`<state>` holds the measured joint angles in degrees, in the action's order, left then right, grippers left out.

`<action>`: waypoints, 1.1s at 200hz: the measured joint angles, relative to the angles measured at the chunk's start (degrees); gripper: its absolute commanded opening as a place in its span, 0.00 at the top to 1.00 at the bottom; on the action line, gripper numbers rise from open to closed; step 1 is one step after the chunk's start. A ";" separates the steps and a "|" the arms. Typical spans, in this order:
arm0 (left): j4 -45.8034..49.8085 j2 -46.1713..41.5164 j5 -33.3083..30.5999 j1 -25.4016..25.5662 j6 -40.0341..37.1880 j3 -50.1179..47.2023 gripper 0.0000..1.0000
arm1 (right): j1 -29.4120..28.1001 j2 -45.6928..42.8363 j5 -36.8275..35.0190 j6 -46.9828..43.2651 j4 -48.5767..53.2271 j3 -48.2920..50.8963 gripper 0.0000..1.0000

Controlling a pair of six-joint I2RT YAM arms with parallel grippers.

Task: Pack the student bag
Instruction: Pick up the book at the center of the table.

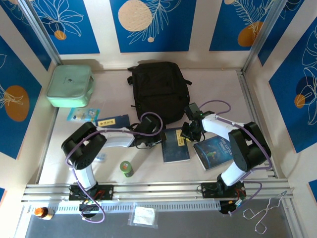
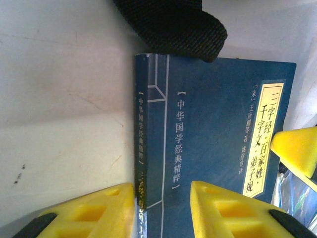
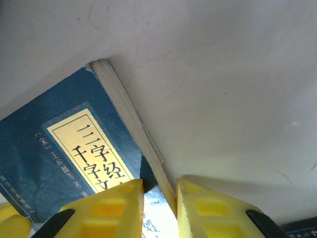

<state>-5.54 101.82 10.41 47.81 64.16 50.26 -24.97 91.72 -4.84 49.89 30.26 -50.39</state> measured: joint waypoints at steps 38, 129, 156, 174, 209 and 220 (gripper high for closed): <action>-1.14 0.07 1.66 -0.04 -1.44 0.52 0.59 | 0.72 -0.04 0.55 0.00 -0.20 0.33 0.78; -16.70 -3.72 7.52 0.52 -2.51 -4.26 0.65 | 2.05 -4.33 0.17 1.40 -0.90 4.48 0.80; -20.57 -4.52 8.96 1.11 -3.67 -4.26 0.65 | 2.05 -4.52 1.07 2.27 -1.55 4.87 0.81; -20.83 -4.50 9.09 1.11 -4.20 -4.24 0.64 | 2.01 -4.68 1.27 2.91 -1.90 5.11 0.81; -18.03 -4.48 8.59 1.11 -5.40 -3.69 0.66 | 1.90 -5.29 1.27 3.74 -2.25 5.38 0.81; -16.70 -4.48 8.17 1.11 -6.12 -3.41 0.69 | 1.84 -5.66 1.27 4.02 -2.58 5.75 0.80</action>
<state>-22.24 97.34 18.59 48.93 58.04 46.85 -23.14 86.06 -3.57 53.91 27.68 -44.64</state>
